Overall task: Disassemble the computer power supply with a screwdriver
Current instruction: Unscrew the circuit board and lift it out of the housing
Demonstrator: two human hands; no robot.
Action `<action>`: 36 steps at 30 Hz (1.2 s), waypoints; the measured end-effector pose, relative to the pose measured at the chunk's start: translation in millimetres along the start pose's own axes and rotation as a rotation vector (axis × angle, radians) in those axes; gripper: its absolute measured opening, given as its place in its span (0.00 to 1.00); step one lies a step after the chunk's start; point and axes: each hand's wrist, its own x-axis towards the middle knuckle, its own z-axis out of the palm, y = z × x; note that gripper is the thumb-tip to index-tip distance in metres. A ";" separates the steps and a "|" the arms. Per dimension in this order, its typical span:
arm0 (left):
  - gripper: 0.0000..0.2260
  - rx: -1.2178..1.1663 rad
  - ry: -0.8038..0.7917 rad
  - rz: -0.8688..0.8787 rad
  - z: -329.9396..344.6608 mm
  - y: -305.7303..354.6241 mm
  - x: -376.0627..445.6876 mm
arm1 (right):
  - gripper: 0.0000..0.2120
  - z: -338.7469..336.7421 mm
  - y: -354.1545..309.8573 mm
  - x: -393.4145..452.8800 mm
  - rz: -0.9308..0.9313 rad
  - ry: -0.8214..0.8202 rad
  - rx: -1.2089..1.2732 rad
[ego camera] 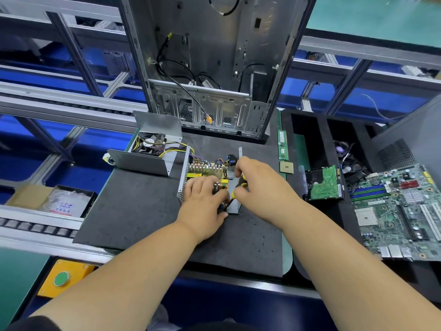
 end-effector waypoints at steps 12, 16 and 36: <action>0.15 -0.008 0.010 0.003 0.9 -0.8 -0.6 | 0.05 -0.1 2.1 0.8 -0.008 0.017 0.068; 0.15 -0.007 0.012 0.003 1.3 -0.7 -0.4 | 0.05 1.5 2.8 -1.2 0.001 0.005 0.004; 0.16 0.017 0.028 -0.001 2.5 0.3 -0.5 | 0.18 6.3 0.8 1.3 -0.019 0.065 -0.274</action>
